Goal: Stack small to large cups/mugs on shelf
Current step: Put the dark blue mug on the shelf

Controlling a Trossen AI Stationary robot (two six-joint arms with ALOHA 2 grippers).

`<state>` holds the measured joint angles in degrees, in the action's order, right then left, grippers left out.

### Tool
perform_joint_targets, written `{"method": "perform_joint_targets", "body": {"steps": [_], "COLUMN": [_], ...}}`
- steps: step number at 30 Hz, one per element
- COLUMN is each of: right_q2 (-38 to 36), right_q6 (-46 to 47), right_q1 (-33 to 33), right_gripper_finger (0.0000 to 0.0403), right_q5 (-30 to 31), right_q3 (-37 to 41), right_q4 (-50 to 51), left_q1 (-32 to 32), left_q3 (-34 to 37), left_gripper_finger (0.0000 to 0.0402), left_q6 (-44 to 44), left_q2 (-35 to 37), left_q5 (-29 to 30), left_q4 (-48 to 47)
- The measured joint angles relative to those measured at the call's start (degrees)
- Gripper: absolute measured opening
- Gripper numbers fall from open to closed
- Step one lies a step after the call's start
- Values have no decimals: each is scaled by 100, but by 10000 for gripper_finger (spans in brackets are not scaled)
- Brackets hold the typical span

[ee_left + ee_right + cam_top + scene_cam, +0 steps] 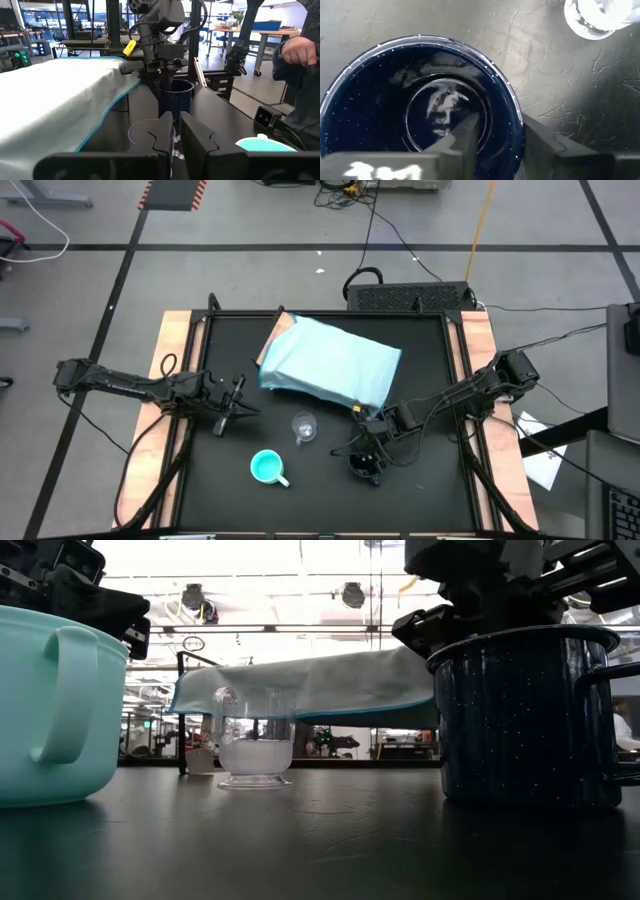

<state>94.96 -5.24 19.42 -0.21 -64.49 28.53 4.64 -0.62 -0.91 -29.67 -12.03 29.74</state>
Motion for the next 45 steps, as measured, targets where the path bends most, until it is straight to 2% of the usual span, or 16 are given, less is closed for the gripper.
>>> {"method": "perform_joint_targets", "body": {"steps": [7, 11, 17, 20, 33, 45], "right_q2": [0, -13, -13, -77, -672, -680], "right_q6": [-34, -19, 25, 12, 213, 475], "right_q1": [0, 0, 0, -2, 4, -3], "right_gripper_finger": [41, 20, 22, 19, 14, 13], "right_q5": [1, -66, -65, -288, -358, -367], "right_q3": [0, -2, -4, -4, -173, -1145], "right_q4": [-20, -112, -163, -176, -44, 1172], "left_q1": [0, 0, 0, 0, 0, 0], "left_q3": [-1, 0, -1, -1, 1, -1], "left_gripper_finger": [37, 37, 37, 37, 37, 37], "left_q6": [4, 4, 4, 4, 2, 2], "left_q2": [0, 1, 2, 1, 1, 2], "left_q5": [0, 0, 0, 0, 3, 7], "left_q4": [0, -18, -87, -94, -105, -114]}}
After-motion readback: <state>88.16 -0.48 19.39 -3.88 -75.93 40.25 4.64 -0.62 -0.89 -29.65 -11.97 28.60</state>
